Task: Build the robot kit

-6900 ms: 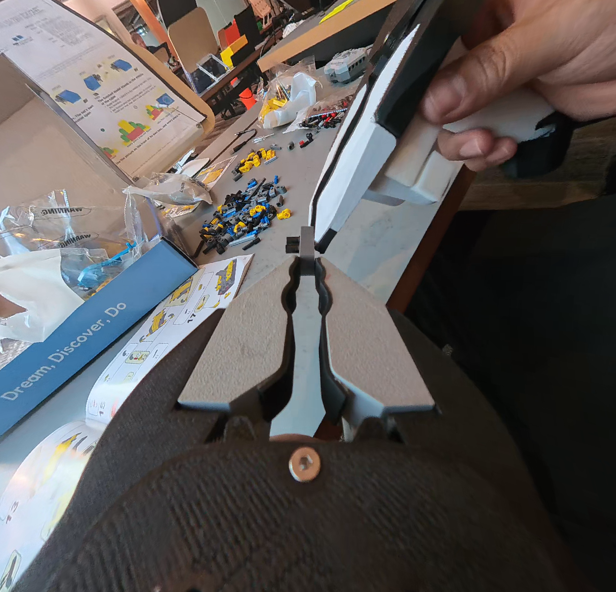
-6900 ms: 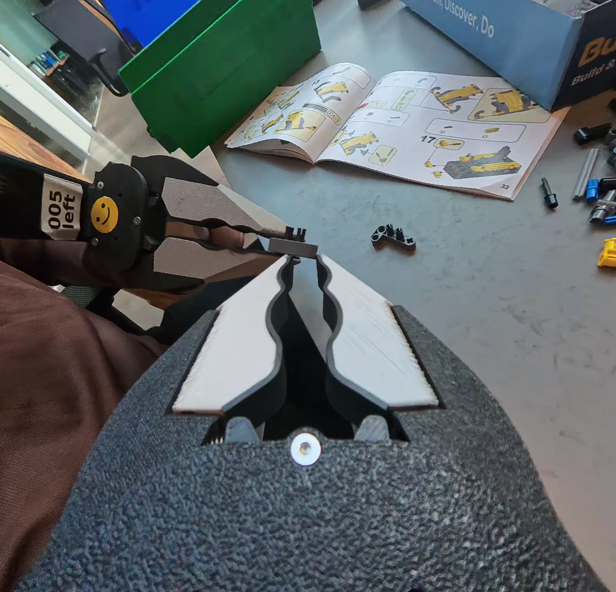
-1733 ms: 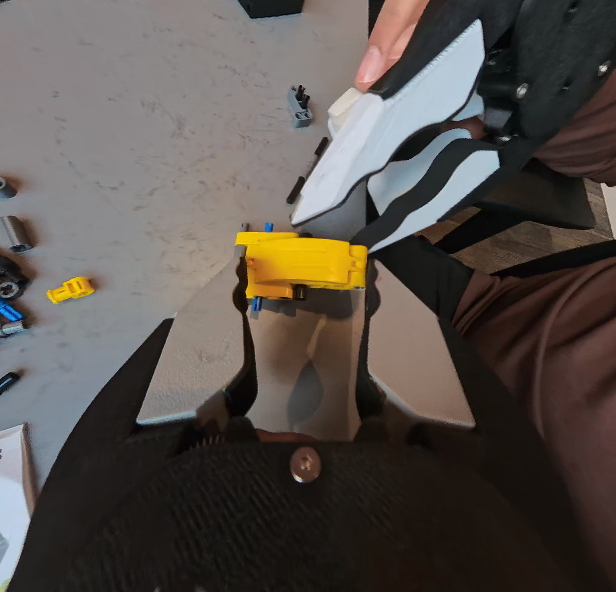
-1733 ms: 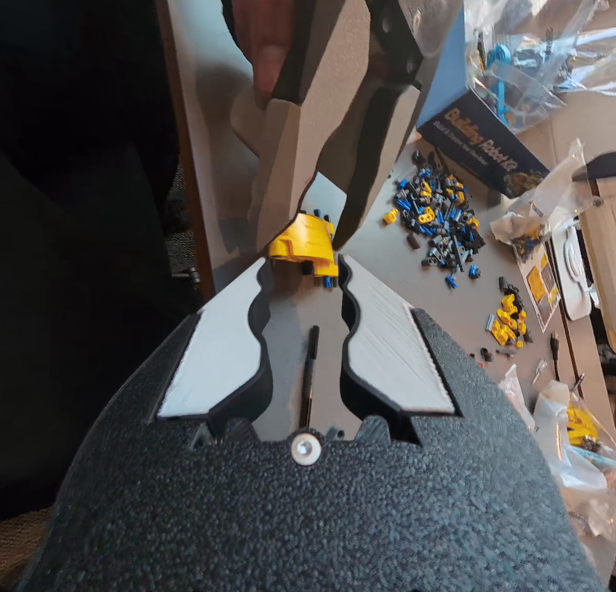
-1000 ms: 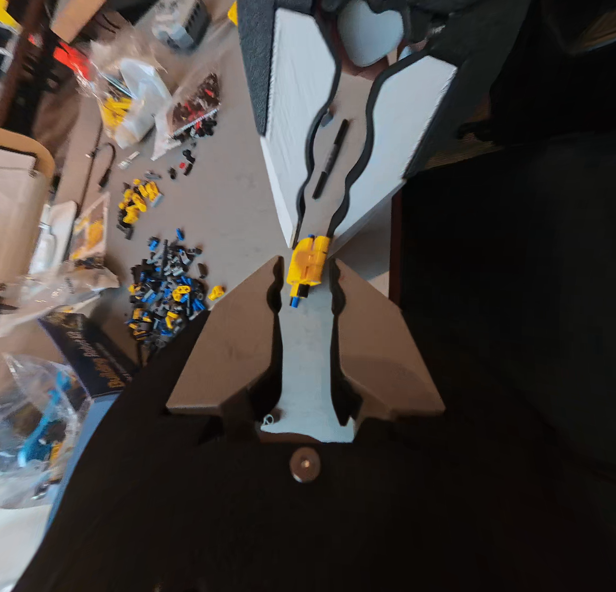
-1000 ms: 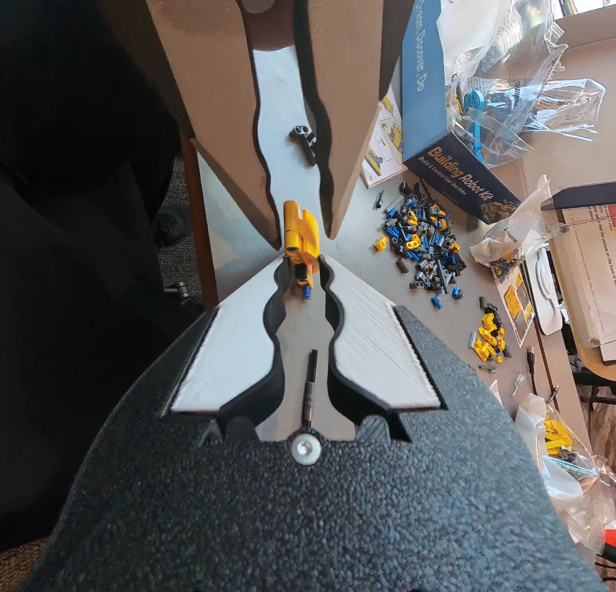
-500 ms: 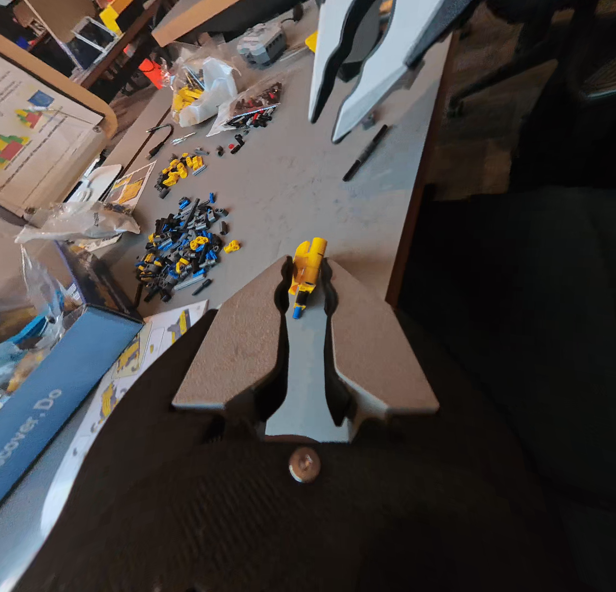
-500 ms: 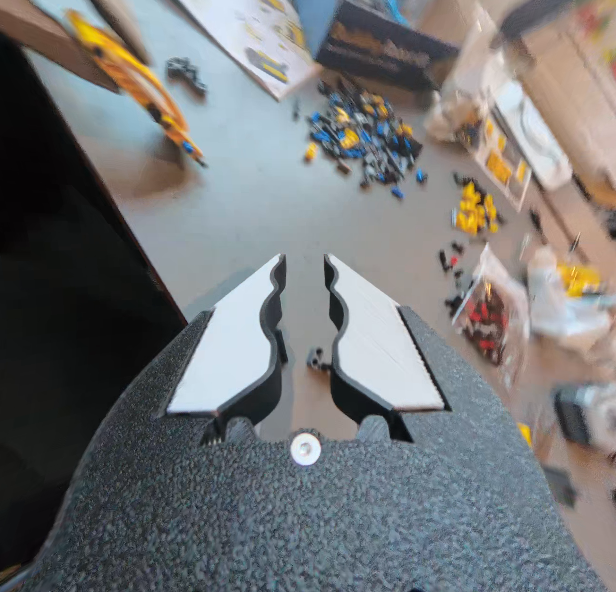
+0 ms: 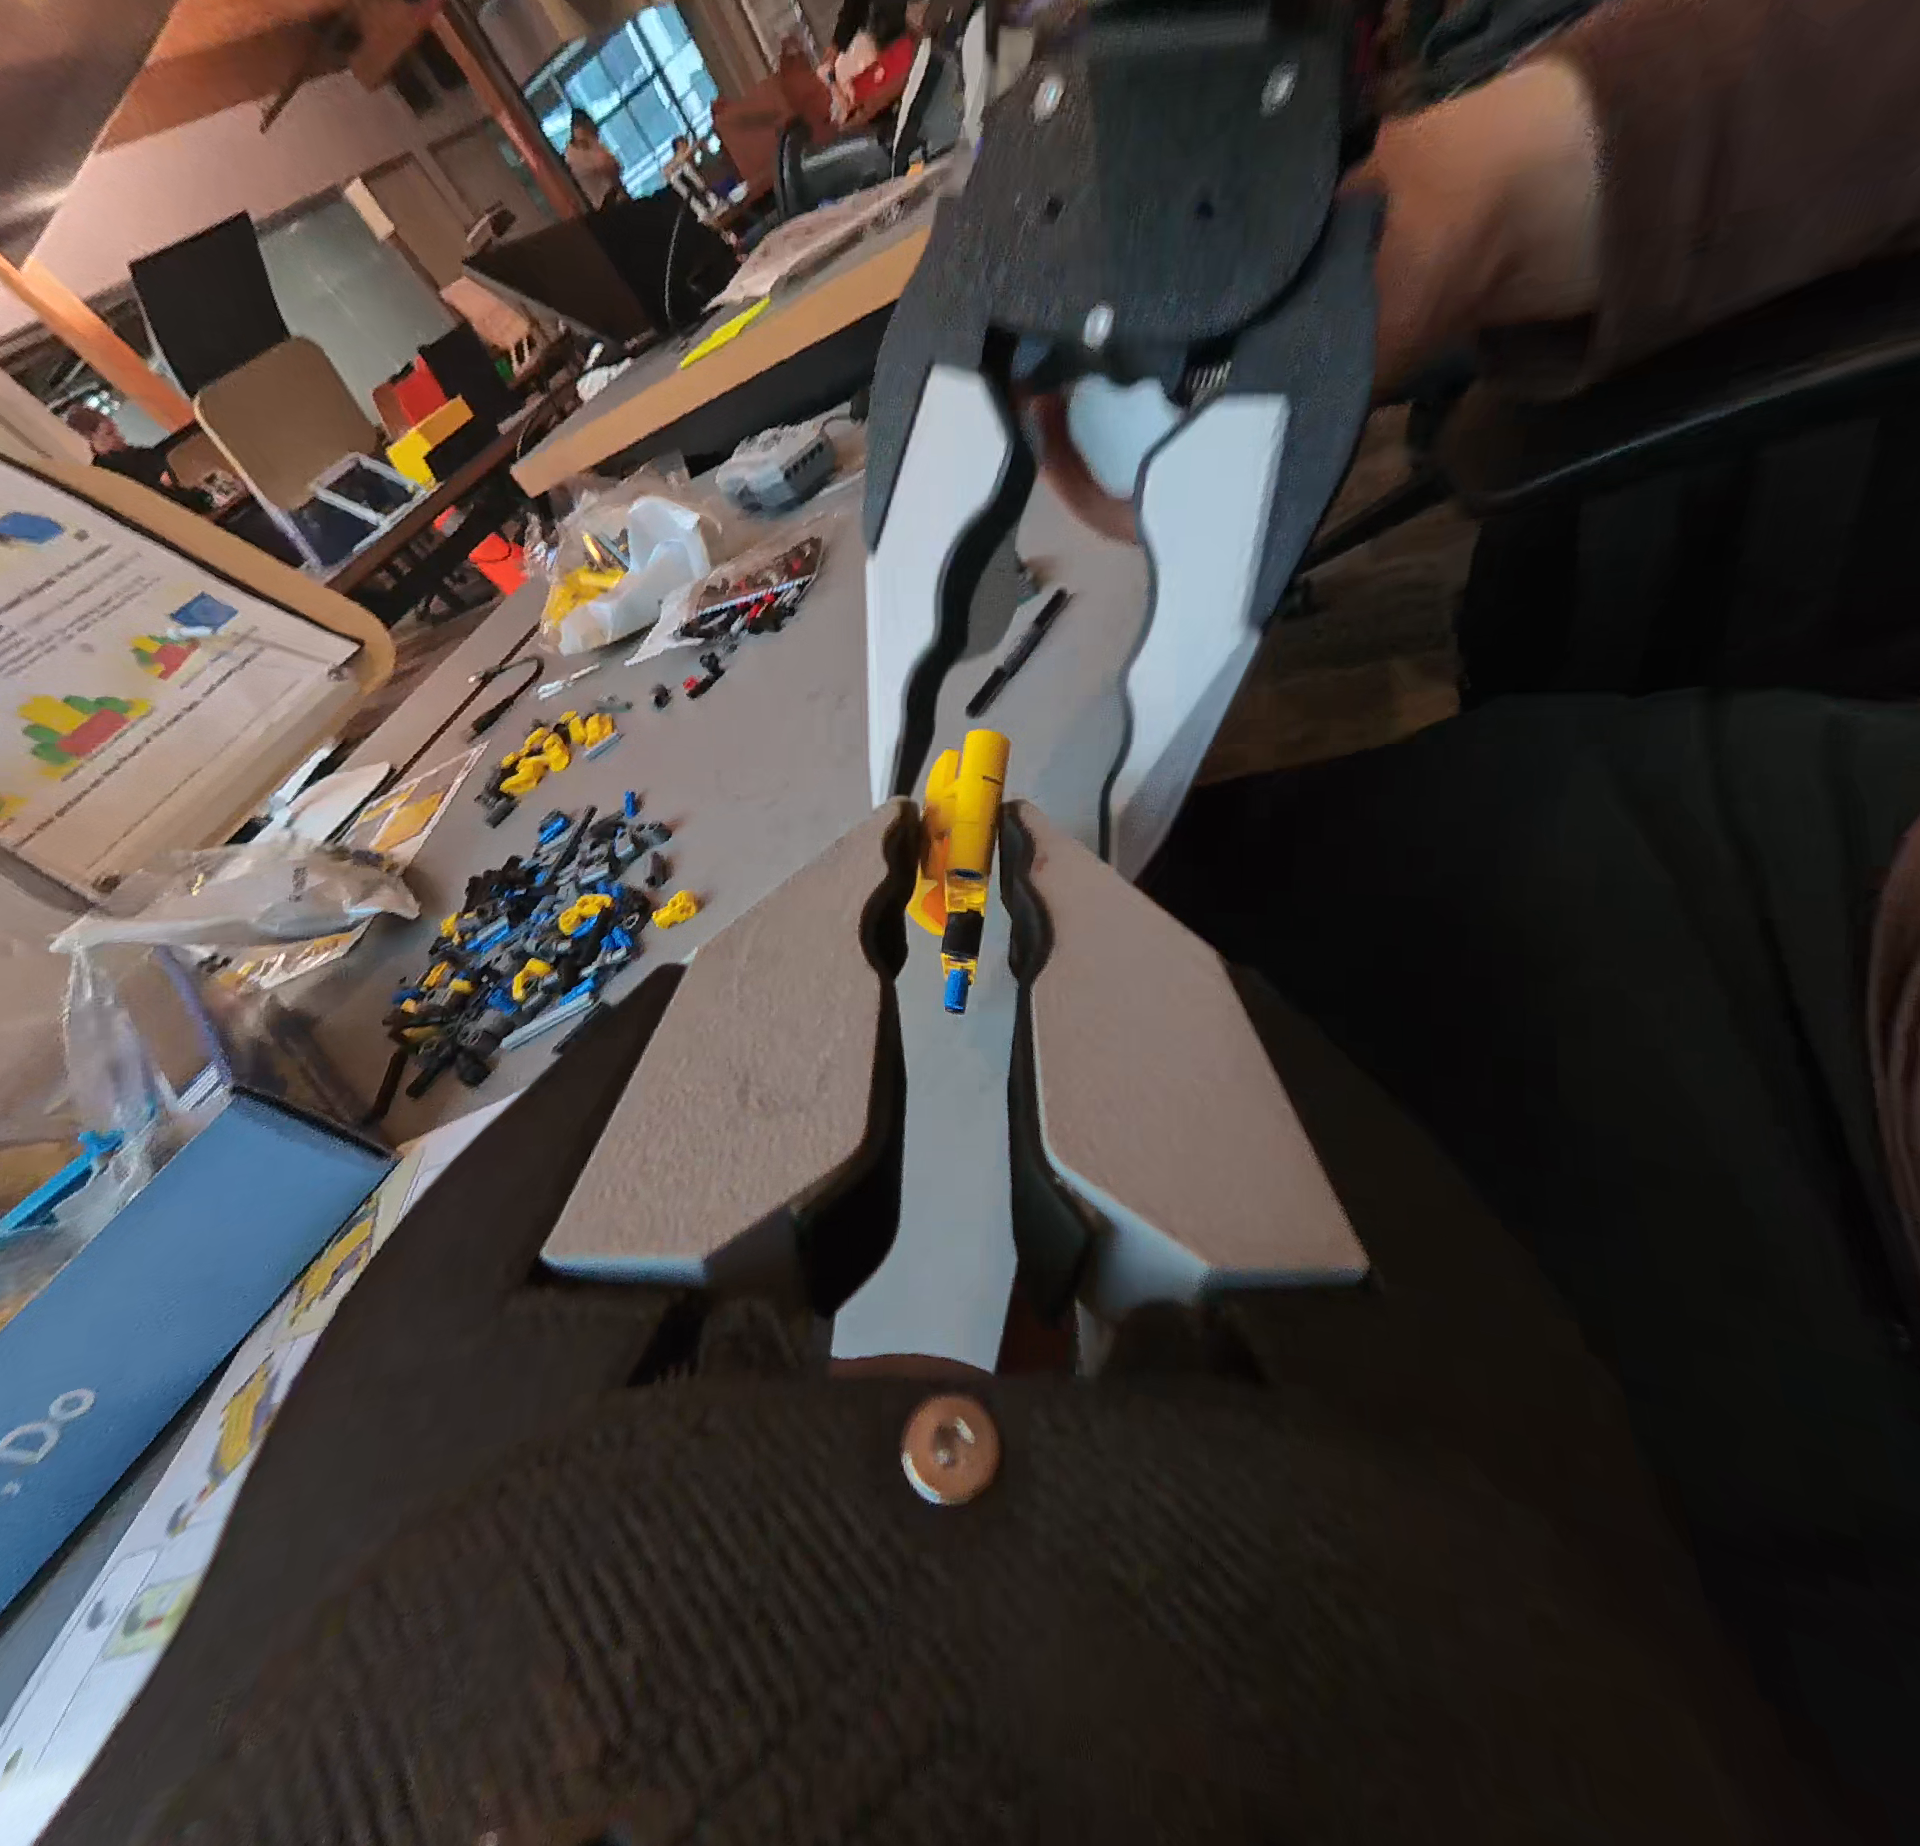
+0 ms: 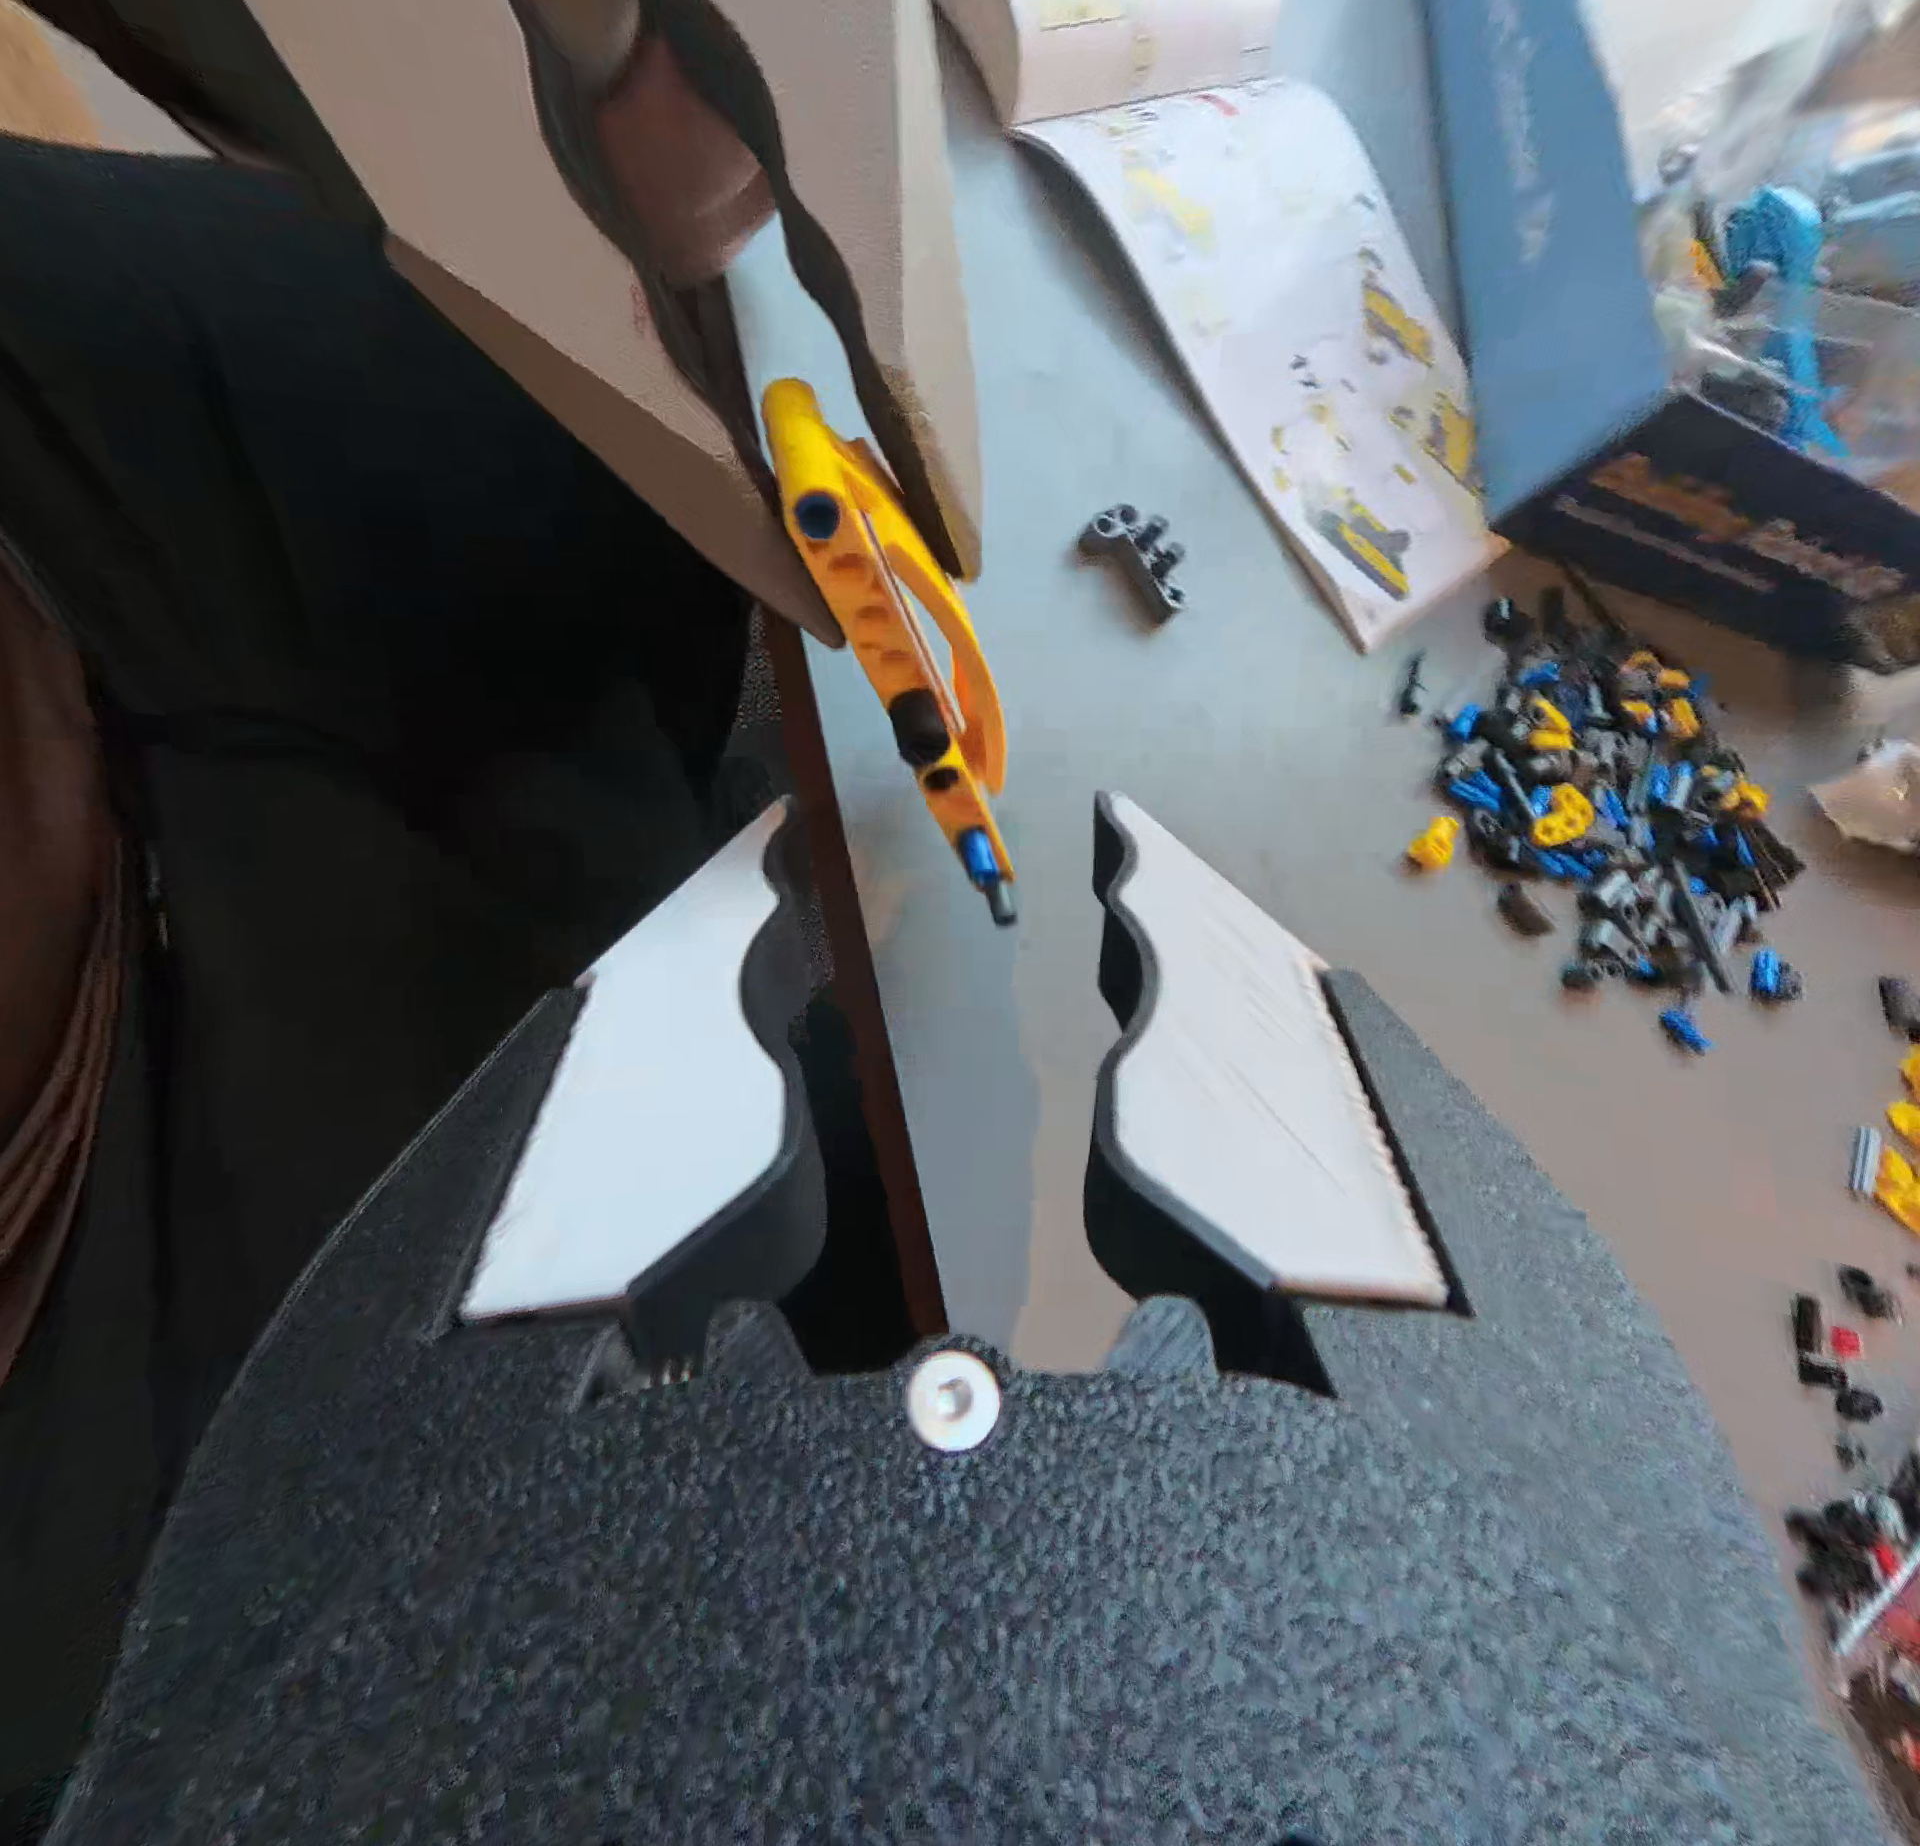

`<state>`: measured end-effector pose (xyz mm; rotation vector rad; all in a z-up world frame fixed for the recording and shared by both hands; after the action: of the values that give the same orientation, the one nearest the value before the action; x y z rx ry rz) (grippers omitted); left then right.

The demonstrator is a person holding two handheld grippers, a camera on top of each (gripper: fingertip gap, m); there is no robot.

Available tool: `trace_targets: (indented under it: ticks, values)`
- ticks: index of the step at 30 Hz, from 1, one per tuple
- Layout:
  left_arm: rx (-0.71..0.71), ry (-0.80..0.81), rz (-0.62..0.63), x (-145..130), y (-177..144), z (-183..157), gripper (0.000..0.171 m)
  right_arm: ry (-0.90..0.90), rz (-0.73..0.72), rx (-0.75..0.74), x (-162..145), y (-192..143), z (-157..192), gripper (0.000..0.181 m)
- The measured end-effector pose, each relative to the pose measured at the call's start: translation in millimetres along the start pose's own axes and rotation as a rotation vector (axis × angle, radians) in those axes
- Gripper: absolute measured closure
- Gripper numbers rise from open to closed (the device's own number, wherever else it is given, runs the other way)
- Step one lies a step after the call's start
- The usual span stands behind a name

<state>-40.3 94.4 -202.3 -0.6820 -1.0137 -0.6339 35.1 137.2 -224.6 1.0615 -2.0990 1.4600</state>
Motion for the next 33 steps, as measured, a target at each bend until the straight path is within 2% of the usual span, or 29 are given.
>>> trace_targets:
  ticks: [3, 4, 11, 15, 20, 24, 33]
  values:
    - [-0.006, -0.007, -0.02, 1.4, -4.7, -0.2, 0.16, -0.08, -0.001, -0.019, 5.4, 10.0, -0.6, 0.168]
    - [-0.004, -0.015, -0.003, -1.2, -5.7, 1.0, 0.16, -0.101, 0.004, -0.047, 6.0, 8.8, -3.8, 0.169]
    - [0.046, -0.095, 0.196, -24.7, 1.3, 11.9, 0.161, -0.062, 0.045, -0.102, -1.4, 1.1, -15.2, 0.165]
    - [0.054, -0.162, 0.385, -45.0, 12.3, 12.0, 0.16, 0.01, 0.058, -0.092, -6.7, 5.4, -24.3, 0.162]
    - [0.041, -0.294, 0.401, -45.9, 14.8, 15.1, 0.161, 0.079, 0.026, -0.064, -9.5, 6.8, -31.6, 0.161]
    - [0.043, -0.272, 0.438, -50.7, 16.3, 11.9, 0.161, 0.097, 0.012, -0.06, -11.3, 6.2, -31.5, 0.162]
    - [0.046, -0.292, 0.424, -50.9, 16.2, 11.2, 0.16, 0.108, 0.017, -0.068, -15.3, 5.8, -34.0, 0.161]
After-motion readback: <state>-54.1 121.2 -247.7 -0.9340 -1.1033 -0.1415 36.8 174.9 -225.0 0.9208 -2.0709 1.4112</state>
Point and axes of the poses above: each gripper's, where its closed fingertips meet, y out along the fingers, x out of its top, z = x × y across the jaws, the point moved 5 cm from there along -y, back along the fingers, and after that the axes turned 5 degrees about -y, right-handed, at the moved point
